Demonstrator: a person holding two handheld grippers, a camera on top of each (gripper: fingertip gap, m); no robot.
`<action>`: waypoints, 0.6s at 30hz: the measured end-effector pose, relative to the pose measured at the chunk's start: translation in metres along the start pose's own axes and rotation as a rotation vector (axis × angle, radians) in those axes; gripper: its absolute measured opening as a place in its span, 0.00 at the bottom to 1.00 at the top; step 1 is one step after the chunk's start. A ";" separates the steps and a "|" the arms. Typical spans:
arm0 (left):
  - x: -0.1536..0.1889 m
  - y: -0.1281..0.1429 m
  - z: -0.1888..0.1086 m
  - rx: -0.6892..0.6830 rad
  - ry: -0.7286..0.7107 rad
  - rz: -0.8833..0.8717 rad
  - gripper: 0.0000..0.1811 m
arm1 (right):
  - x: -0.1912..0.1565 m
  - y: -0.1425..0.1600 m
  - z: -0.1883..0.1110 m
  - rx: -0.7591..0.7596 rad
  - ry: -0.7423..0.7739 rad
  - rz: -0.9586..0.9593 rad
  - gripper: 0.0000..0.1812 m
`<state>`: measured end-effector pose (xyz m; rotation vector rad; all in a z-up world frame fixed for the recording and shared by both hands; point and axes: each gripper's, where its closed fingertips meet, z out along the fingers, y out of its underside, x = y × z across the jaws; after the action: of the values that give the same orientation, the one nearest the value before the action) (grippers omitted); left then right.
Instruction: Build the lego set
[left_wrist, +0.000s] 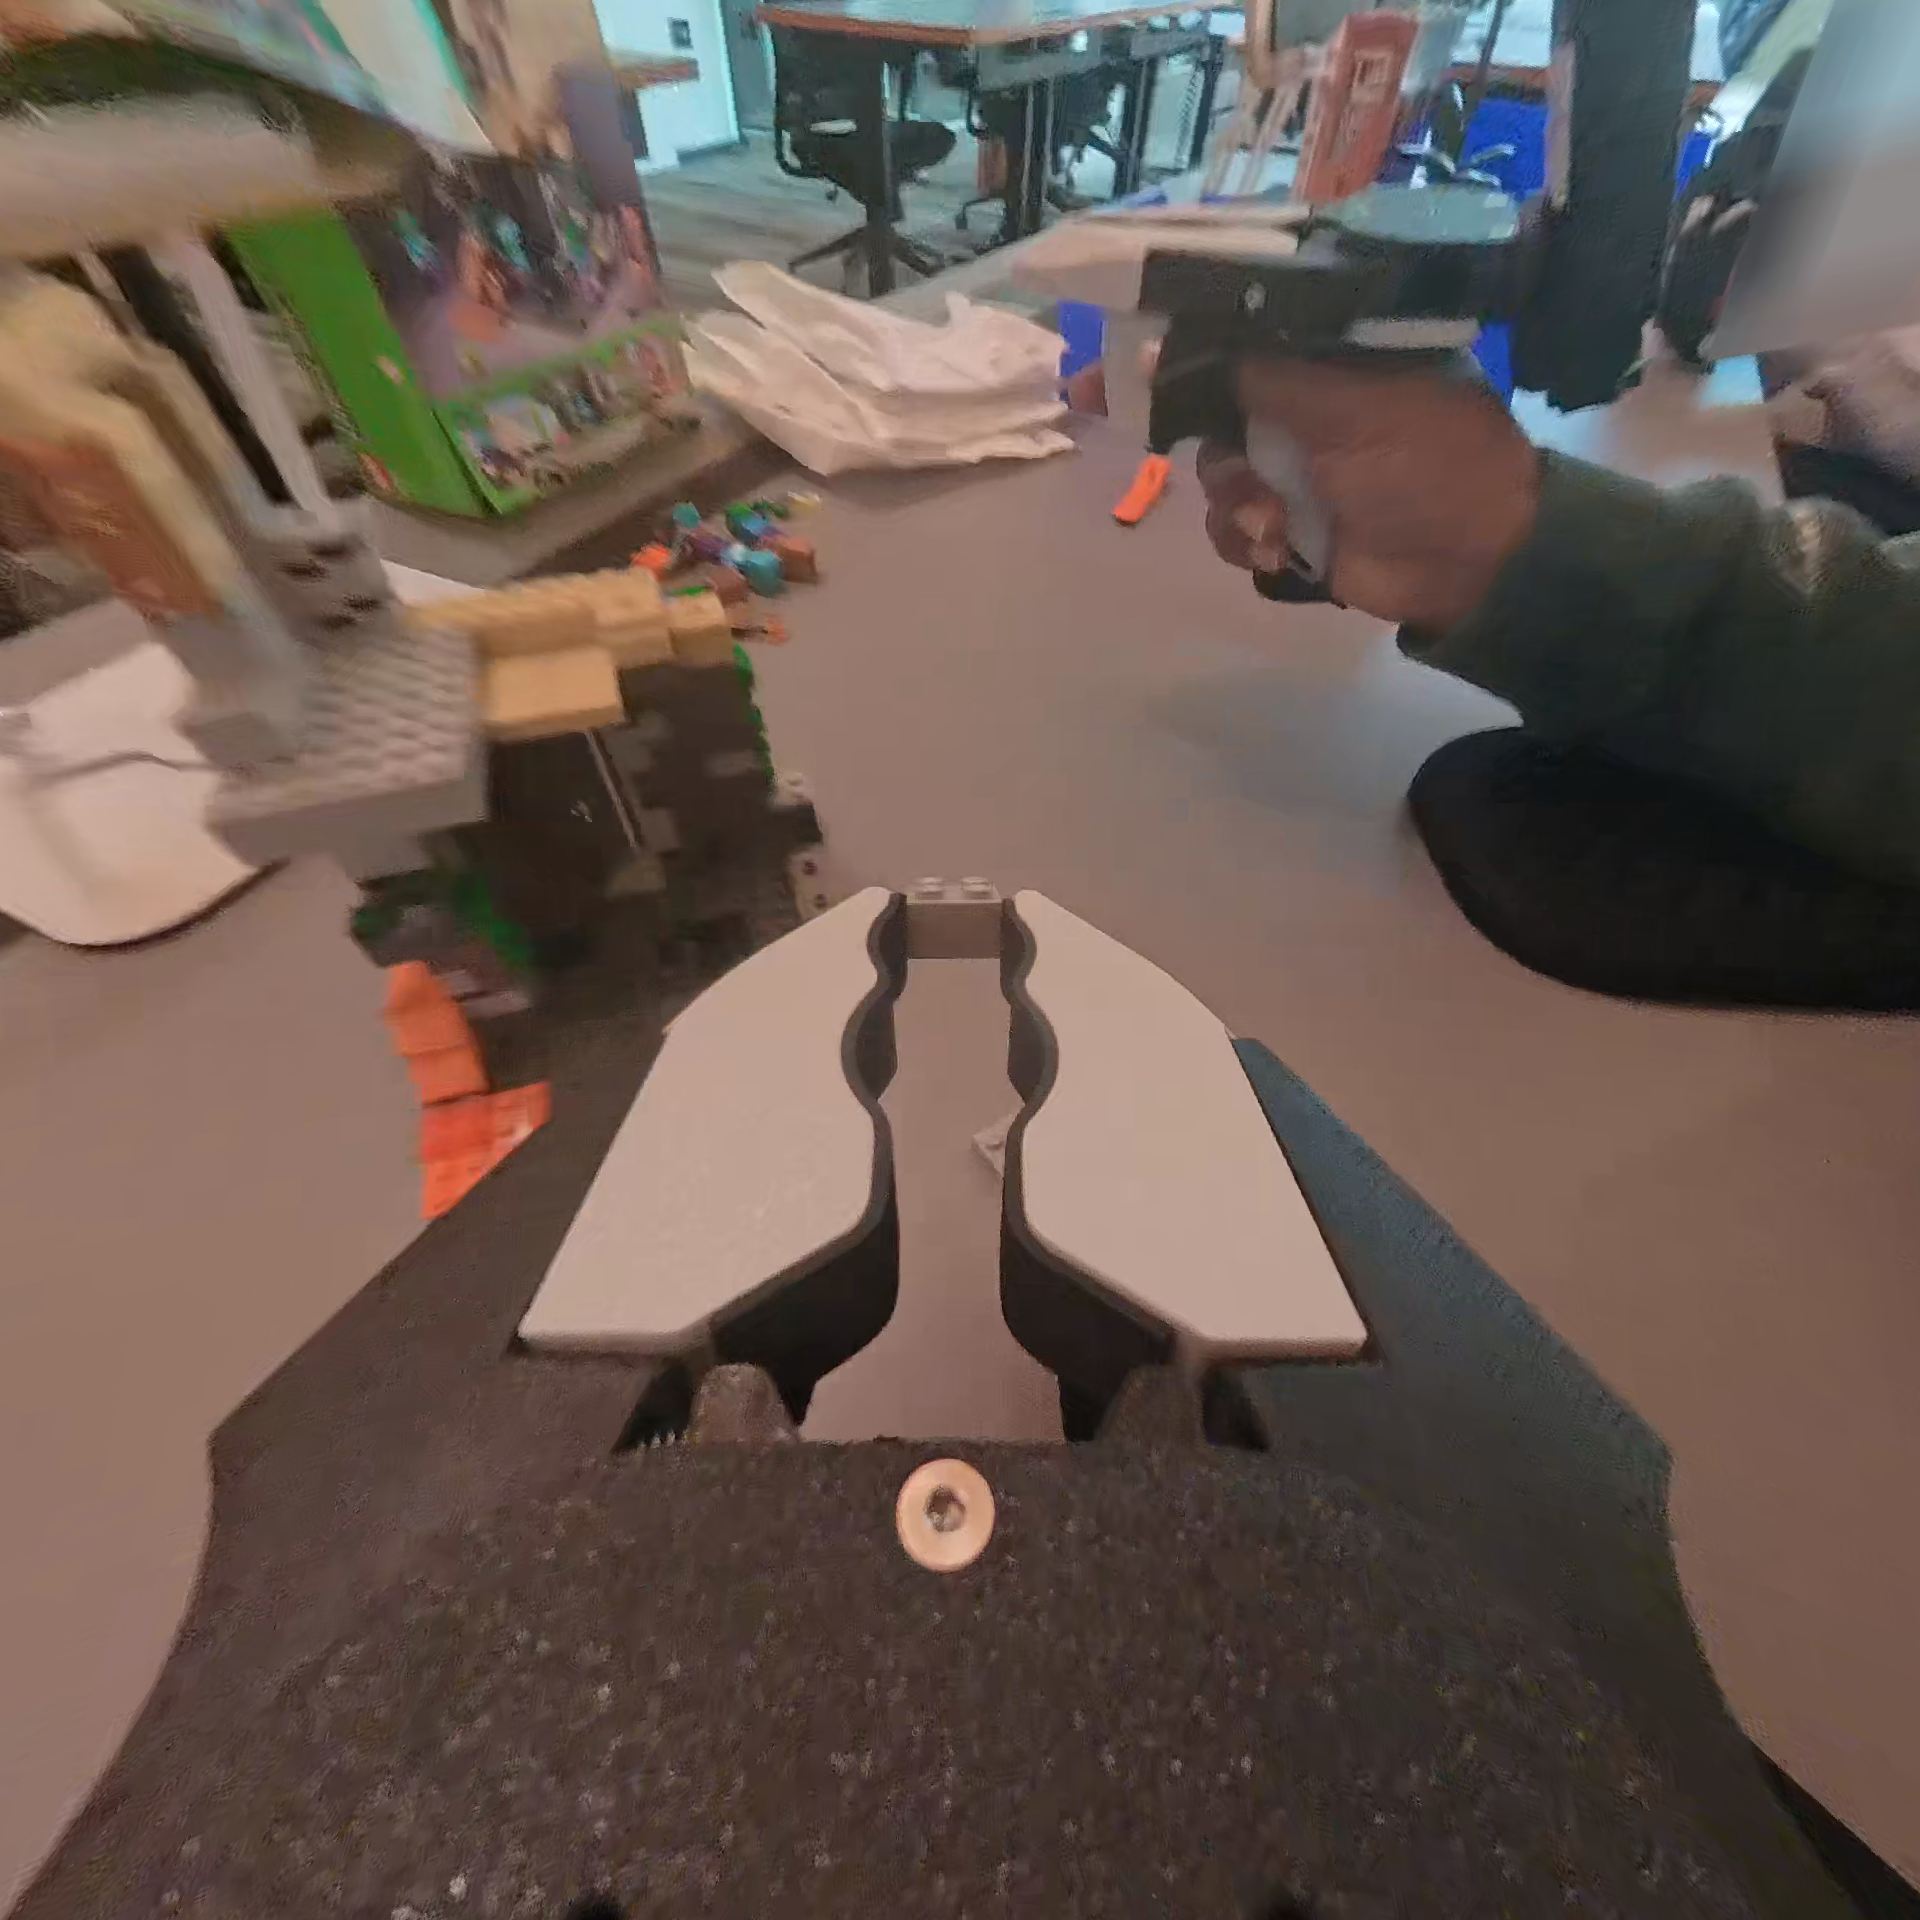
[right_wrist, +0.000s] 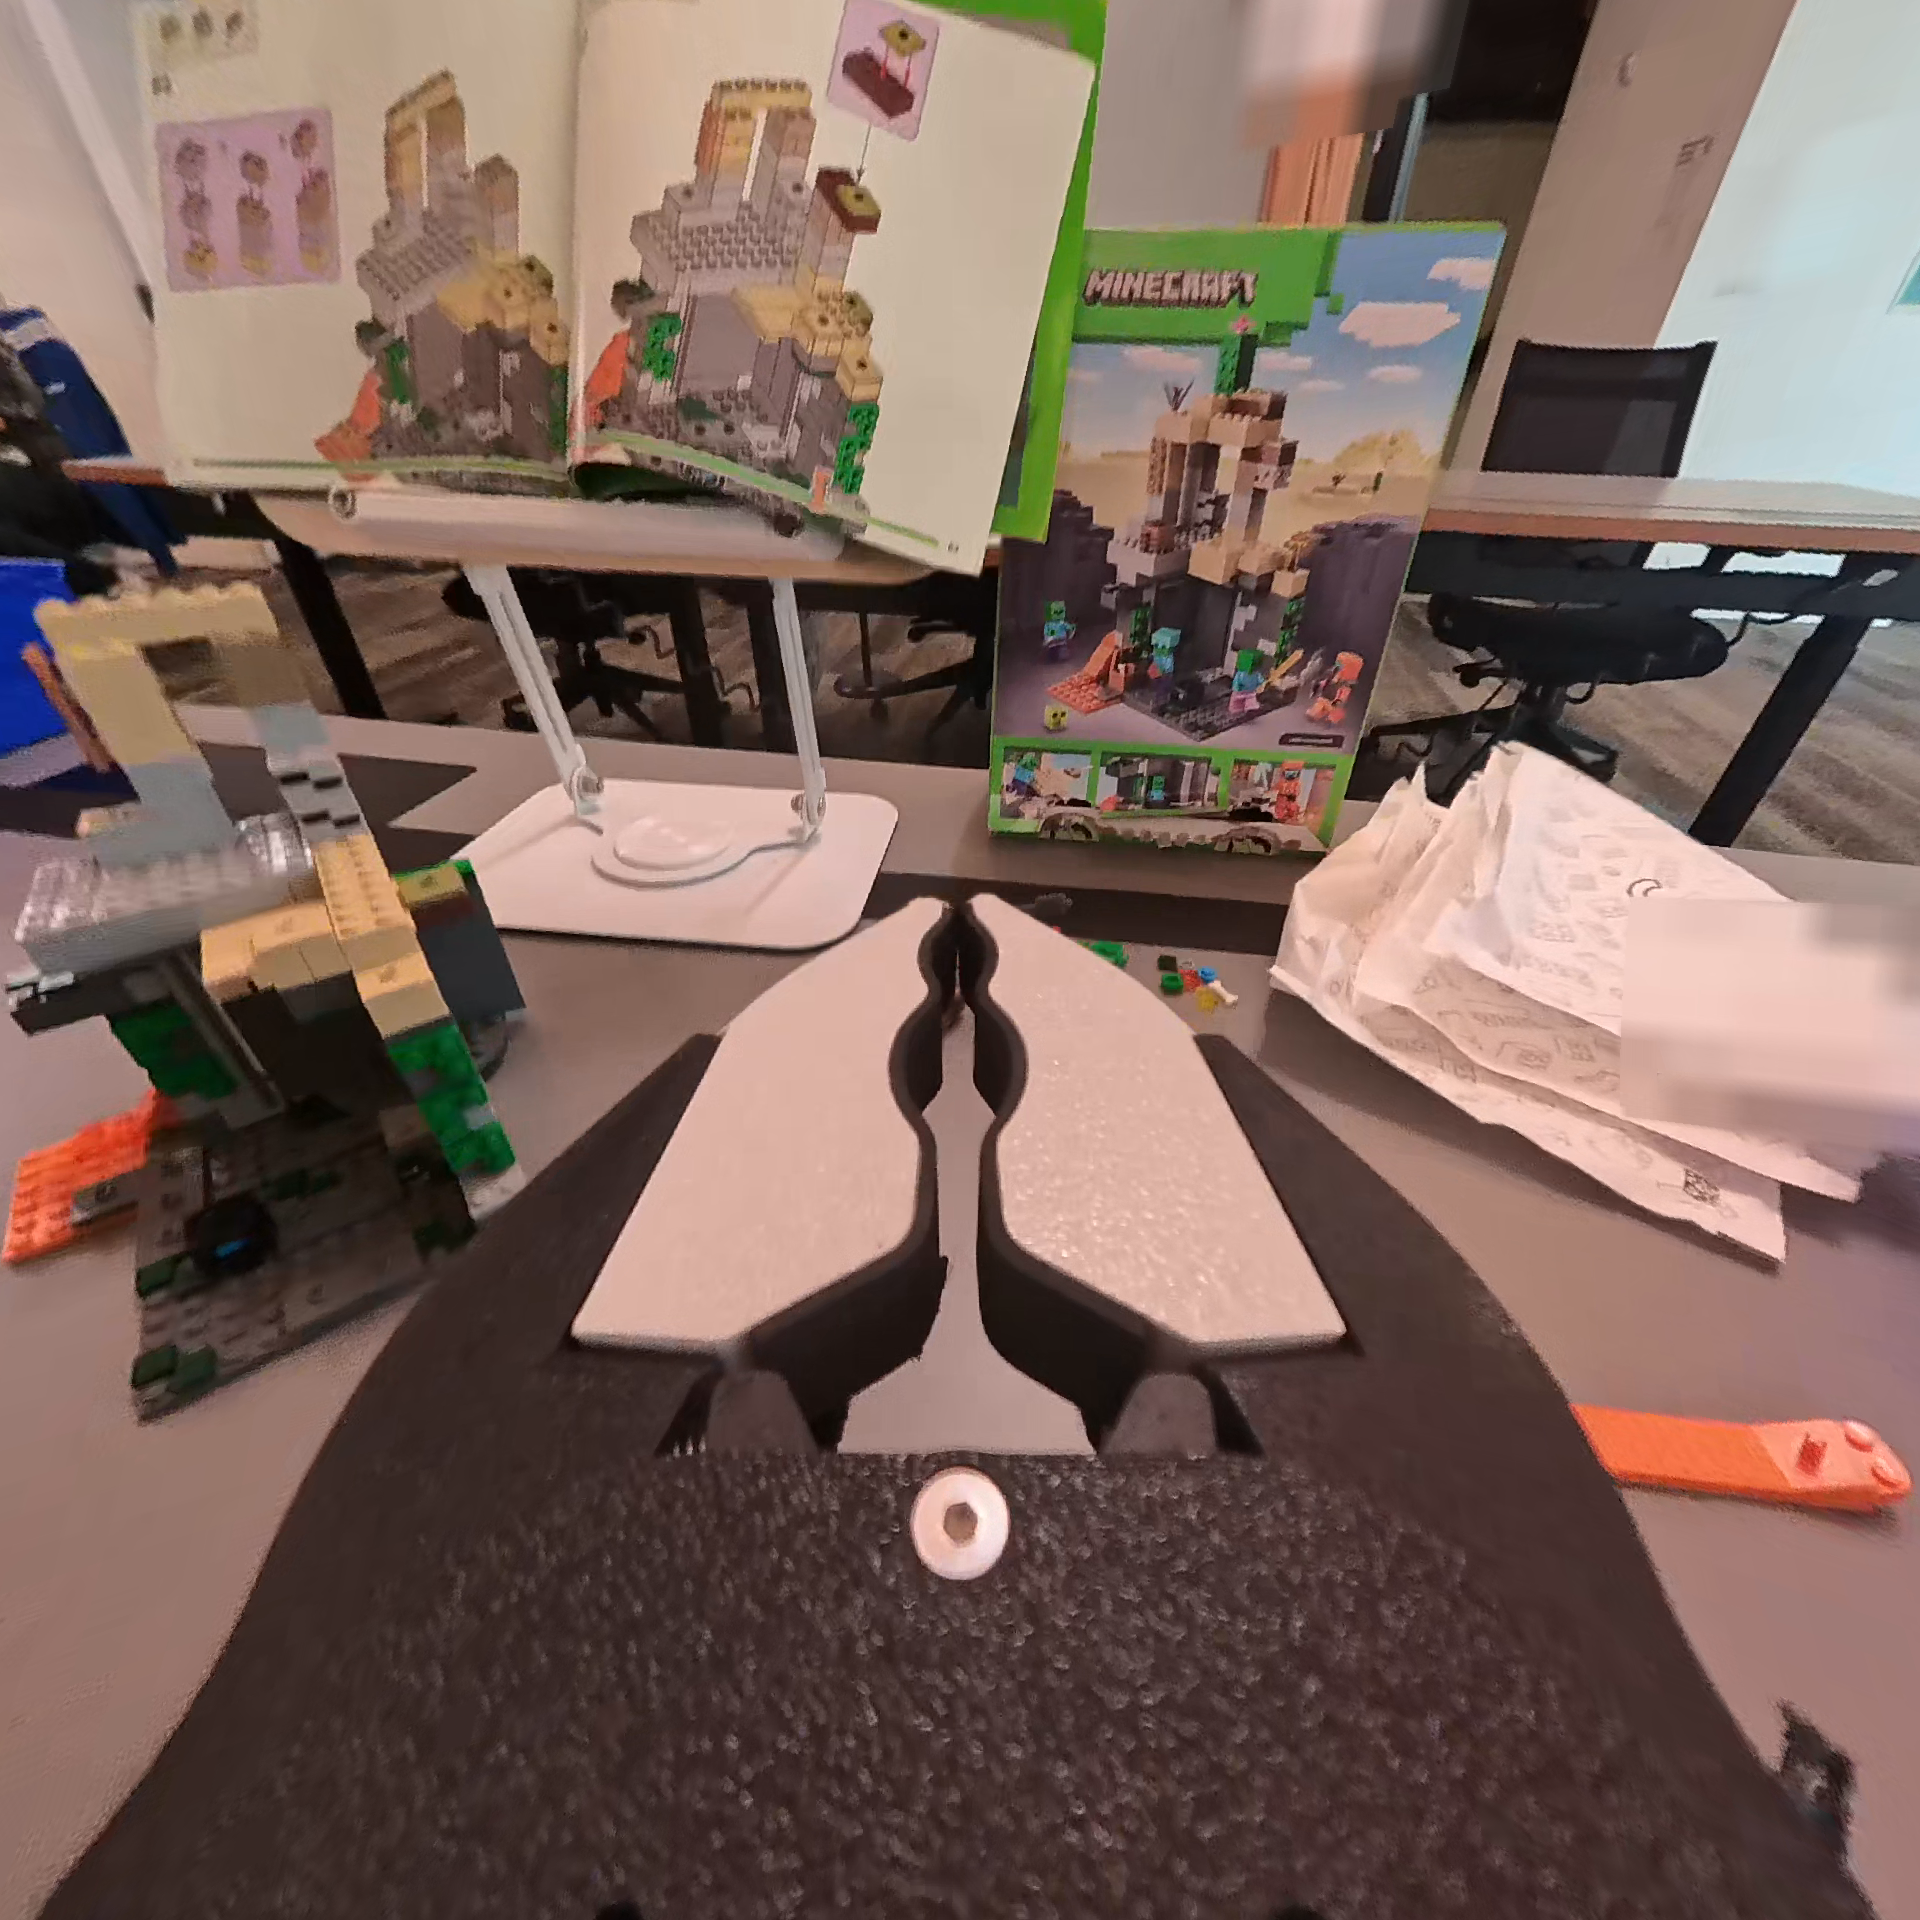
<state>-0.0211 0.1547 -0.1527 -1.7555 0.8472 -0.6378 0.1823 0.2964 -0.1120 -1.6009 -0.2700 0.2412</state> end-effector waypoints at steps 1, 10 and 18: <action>0.001 0.010 0.008 -0.027 0.012 0.004 0.09 | 0.000 0.005 0.000 -0.008 -0.010 -0.007 0.00; 0.012 0.058 0.033 -0.193 0.218 0.016 0.09 | -0.007 0.017 -0.002 -0.046 -0.107 0.057 0.00; 0.001 0.066 0.049 -0.285 0.230 0.000 0.09 | -0.017 0.020 -0.002 -0.063 -0.146 0.042 0.00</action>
<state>0.0001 0.1681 -0.2309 -1.9601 1.1420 -0.7584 0.1672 0.2877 -0.1324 -1.6545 -0.3599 0.3863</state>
